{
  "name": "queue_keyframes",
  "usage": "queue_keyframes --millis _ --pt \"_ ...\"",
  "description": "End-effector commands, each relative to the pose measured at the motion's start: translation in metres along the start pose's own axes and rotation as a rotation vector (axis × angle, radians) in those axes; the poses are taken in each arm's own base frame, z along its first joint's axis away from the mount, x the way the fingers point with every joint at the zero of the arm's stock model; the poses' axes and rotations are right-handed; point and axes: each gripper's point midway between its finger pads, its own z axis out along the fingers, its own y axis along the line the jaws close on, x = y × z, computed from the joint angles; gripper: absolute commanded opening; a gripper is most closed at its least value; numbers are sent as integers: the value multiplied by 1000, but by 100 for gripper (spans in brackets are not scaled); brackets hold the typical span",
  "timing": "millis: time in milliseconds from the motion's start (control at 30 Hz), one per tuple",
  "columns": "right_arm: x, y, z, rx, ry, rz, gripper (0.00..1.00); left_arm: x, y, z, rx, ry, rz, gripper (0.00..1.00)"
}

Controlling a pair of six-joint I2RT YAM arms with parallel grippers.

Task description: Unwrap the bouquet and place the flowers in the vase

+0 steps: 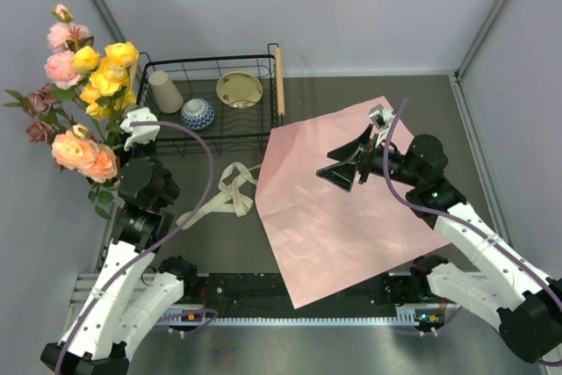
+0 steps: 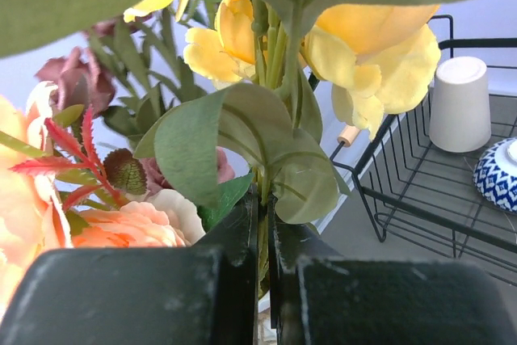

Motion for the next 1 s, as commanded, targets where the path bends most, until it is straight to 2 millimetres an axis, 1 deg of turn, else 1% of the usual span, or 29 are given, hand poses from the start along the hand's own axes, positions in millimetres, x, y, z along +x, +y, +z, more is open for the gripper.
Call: queue_keyframes --millis 0,67,367,533,567,600,833,867,967 --pt "-14 13 1 -43 -29 -56 99 -11 13 3 -55 -28 -82 0" --pt "-13 12 1 -43 -26 -54 99 -14 14 4 -59 -28 -99 0" --pt "-11 10 1 -37 -23 -59 99 -5 13 13 -90 7 -179 0" --pt "-9 7 1 -30 -17 -66 99 11 15 14 -124 34 -206 0" --pt "-8 7 1 -32 -17 -65 99 18 13 14 -124 44 -198 0" --pt "-8 6 0 -31 -16 -65 99 21 16 13 -133 47 -206 0" --pt "-7 6 1 -39 -14 -63 99 52 10 11 -153 112 -175 0" --pt "-6 6 1 -40 -12 -59 99 55 10 10 -156 117 -173 0" --pt "-6 6 1 -42 -16 -58 99 57 14 8 -176 122 -186 0"
